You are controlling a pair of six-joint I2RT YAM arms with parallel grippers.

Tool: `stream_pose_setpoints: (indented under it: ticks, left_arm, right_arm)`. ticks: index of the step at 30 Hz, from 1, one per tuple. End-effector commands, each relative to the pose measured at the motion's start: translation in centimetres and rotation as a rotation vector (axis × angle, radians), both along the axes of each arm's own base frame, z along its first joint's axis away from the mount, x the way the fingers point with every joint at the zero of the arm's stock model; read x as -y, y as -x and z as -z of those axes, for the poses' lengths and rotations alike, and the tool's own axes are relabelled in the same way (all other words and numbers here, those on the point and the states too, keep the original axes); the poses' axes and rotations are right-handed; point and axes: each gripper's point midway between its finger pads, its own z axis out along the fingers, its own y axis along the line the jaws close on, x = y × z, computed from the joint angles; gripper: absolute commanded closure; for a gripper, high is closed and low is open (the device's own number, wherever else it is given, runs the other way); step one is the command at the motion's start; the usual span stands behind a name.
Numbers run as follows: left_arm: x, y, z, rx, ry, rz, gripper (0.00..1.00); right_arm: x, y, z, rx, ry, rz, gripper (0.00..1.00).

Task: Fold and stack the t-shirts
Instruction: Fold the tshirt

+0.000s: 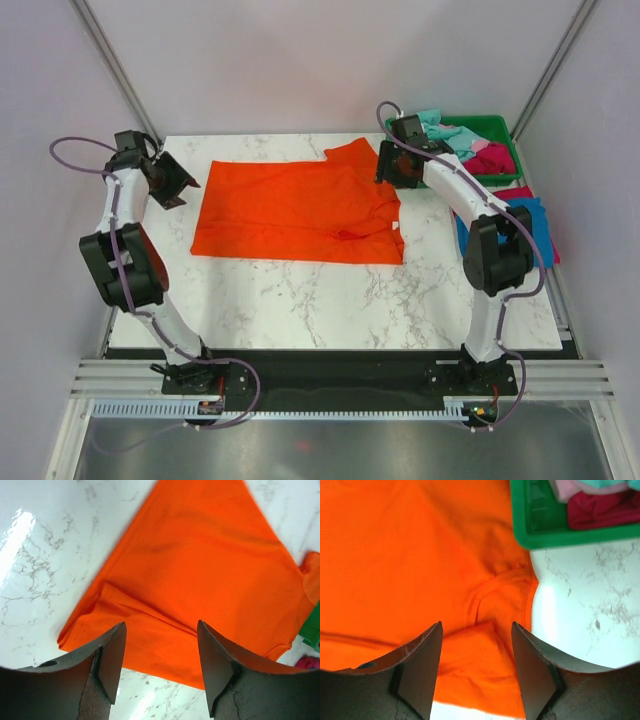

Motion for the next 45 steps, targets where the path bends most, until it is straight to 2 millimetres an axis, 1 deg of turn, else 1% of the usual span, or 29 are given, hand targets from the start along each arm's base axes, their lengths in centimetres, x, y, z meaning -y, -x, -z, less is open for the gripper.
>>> stream_pose_setpoints:
  ticks: [1, 2, 3, 4, 5, 6, 8, 9, 11, 13, 14, 21, 22, 24, 28, 29, 31, 33, 34, 35, 36, 37, 38, 39, 40, 41, 43, 44, 45]
  left_arm:
    - [2.8, 3.7, -4.0, 0.053, -0.086, 0.079, 0.34]
    - [4.2, 4.9, -5.6, 0.096, -0.113, 0.109, 0.35]
    - [5.2, 7.0, -3.1, 0.042, -0.110, 0.129, 0.36]
    - [5.7, 7.5, -3.3, 0.078, -0.138, 0.150, 0.37]
    - [6.7, 8.6, -4.2, 0.119, -0.160, 0.173, 0.37]
    - [7.1, 10.2, -2.6, 0.091, -0.168, 0.182, 0.37]
    - [7.5, 11.4, -2.5, 0.108, -0.210, 0.202, 0.38]
    - [7.6, 12.4, -2.8, 0.131, -0.228, 0.204, 0.39]
    - [7.6, 13.2, -3.0, 0.155, -0.263, 0.212, 0.39]
    - [7.4, 13.9, -3.3, 0.192, -0.299, 0.201, 0.39]
    - [7.5, 14.0, -3.4, 0.206, -0.301, 0.200, 0.39]
    - [8.5, 14.2, -3.3, 0.228, -0.278, 0.235, 0.39]
    - [8.6, 14.2, -3.3, 0.228, -0.277, 0.237, 0.39]
    - [8.7, 14.1, -3.4, 0.231, -0.276, 0.240, 0.39]
    - [8.8, 14.2, -3.4, 0.234, -0.272, 0.246, 0.39]
    - [8.9, 14.1, -3.5, 0.235, -0.270, 0.250, 0.39]
    - [9.0, 14.2, -3.5, 0.238, -0.270, 0.251, 0.39]
    - [9.0, 14.2, -3.6, 0.240, -0.270, 0.254, 0.39]
    - [9.1, 14.2, -3.6, 0.239, -0.267, 0.258, 0.39]
    - [9.2, 14.2, -3.5, 0.238, -0.265, 0.260, 0.39]
    - [9.3, 14.2, -3.6, 0.242, -0.265, 0.262, 0.39]
    - [9.3, 14.2, -3.7, 0.244, -0.265, 0.264, 0.39]
    - [9.4, 14.2, -3.7, 0.244, -0.263, 0.266, 0.39]
    - [9.4, 14.2, -3.6, 0.241, -0.265, 0.265, 0.39]
    - [9.3, 14.2, -3.6, 0.242, -0.268, 0.265, 0.39]
    - [9.3, 14.2, -3.5, 0.238, -0.271, 0.264, 0.39]
    - [9.2, 14.2, -3.4, 0.235, -0.283, 0.264, 0.39]
    - [9.4, 14.3, -3.3, 0.233, -0.285, 0.270, 0.39]
    - [9.4, 14.3, -3.2, 0.230, -0.294, 0.274, 0.39]
  right_arm:
    - [-2.6, 3.8, -2.5, 0.026, -0.090, -0.069, 0.35]
    - [-3.9, 5.3, -3.4, 0.044, -0.117, -0.092, 0.35]
    - [-4.4, 7.0, -1.3, 0.007, -0.119, -0.108, 0.36]
    - [-5.0, 8.1, -0.9, 0.001, -0.124, -0.122, 0.36]
    - [-6.9, 10.0, -1.0, -0.010, -0.161, -0.167, 0.36]
    - [-7.1, 11.6, 0.8, -0.047, -0.151, -0.178, 0.37]
    - [-8.3, 13.6, 1.7, -0.063, -0.154, -0.204, 0.40]
    - [-8.3, 14.4, 2.9, -0.084, -0.147, -0.205, 0.42]
    - [-8.5, 15.0, 4.3, -0.114, -0.136, -0.211, 0.46]
    - [-8.7, 14.9, 4.7, -0.121, -0.128, -0.221, 0.49]
    - [-8.9, 14.8, 5.4, -0.132, -0.118, -0.226, 0.50]
    - [-9.9, 12.7, 6.2, -0.142, -0.082, -0.240, 0.54]
    - [-9.4, 12.3, 6.9, -0.140, -0.042, -0.225, 0.54]
    - [-9.5, 11.5, 6.9, -0.131, -0.026, -0.227, 0.54]
    - [-9.4, 10.6, 8.6, -0.164, 0.038, -0.230, 0.55]
    - [-9.6, 9.9, 8.2, -0.150, 0.041, -0.229, 0.55]
    - [-9.6, 9.5, 8.7, -0.161, 0.058, -0.231, 0.54]
    - [-9.8, 7.9, 7.6, -0.127, 0.065, -0.229, 0.55]
    - [-9.6, 7.2, 8.1, -0.131, 0.075, -0.224, 0.54]
    - [-10.3, 5.1, 6.1, -0.072, 0.063, -0.216, 0.55]
    - [-10.4, 4.1, 5.4, -0.059, 0.070, -0.226, 0.55]
    - [-10.3, 2.7, 6.0, -0.059, 0.081, -0.224, 0.54]
    - [-11.3, 0.0, 2.3, 0.029, 0.054, -0.221, 0.53]
    - [-11.7, -1.4, 0.9, 0.073, 0.060, -0.243, 0.53]
    - [-12.0, -2.8, 0.8, 0.094, 0.067, -0.248, 0.51]
    - [-12.7, -4.8, -3.5, 0.198, 0.041, -0.243, 0.49]
    - [-12.8, -6.0, -6.0, 0.269, 0.040, -0.237, 0.42]
    - [-13.0, -6.4, -7.8, 0.314, 0.027, -0.235, 0.41]
    - [-12.5, -6.5, -8.5, 0.332, 0.038, -0.220, 0.39]
